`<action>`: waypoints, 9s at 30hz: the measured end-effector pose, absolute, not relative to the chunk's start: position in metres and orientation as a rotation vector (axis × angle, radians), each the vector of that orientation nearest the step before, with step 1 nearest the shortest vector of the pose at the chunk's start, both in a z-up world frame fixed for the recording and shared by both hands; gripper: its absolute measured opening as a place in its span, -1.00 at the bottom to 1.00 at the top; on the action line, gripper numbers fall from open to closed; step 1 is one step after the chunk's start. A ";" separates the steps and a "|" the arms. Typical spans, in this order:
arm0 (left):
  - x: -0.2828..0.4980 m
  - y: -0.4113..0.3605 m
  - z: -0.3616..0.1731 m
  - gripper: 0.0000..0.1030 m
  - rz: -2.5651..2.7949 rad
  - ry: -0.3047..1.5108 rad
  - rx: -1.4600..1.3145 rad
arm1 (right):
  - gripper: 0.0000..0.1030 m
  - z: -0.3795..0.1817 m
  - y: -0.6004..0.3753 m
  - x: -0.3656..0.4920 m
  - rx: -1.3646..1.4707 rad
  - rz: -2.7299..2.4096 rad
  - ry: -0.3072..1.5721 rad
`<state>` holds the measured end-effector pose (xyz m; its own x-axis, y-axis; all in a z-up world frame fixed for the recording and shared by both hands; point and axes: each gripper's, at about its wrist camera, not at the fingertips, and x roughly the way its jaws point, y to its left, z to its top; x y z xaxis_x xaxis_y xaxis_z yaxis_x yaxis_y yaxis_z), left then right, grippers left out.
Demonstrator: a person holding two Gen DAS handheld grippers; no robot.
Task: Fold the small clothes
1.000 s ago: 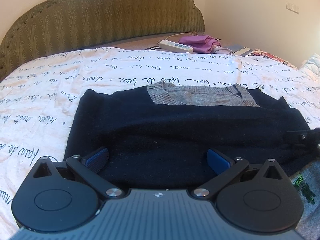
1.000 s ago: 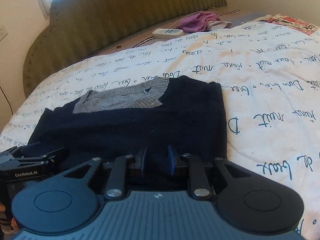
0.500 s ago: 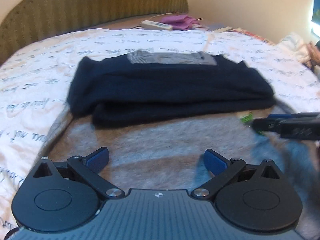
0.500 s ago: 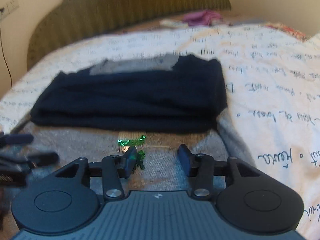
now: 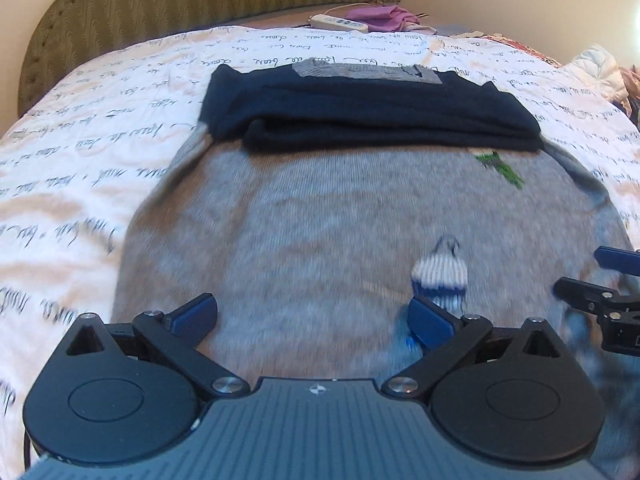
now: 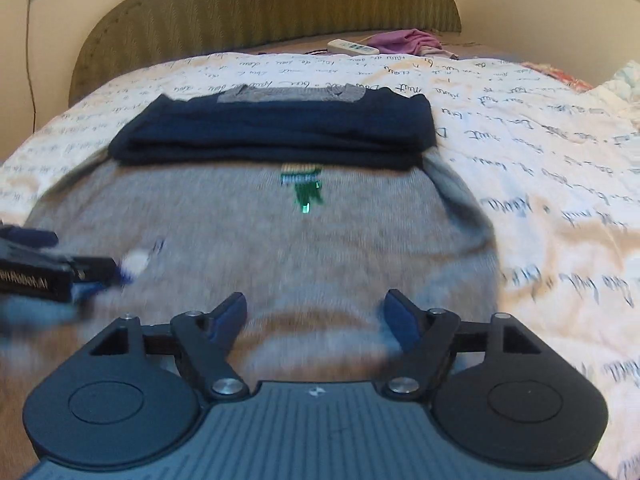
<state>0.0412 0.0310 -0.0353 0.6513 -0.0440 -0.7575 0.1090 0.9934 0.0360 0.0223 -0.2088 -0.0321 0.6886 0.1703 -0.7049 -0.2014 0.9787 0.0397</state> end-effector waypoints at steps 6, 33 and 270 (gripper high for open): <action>0.011 0.036 -0.047 1.00 -0.115 0.719 0.081 | 0.52 -0.046 -0.218 -0.011 -0.010 0.193 0.682; 0.008 0.036 -0.047 1.00 -0.092 0.711 0.076 | 0.54 -0.047 -0.218 -0.009 0.002 0.192 0.676; -0.038 0.034 -0.034 0.74 -0.207 0.745 0.118 | 0.22 -0.029 -0.255 -0.017 0.243 0.326 0.718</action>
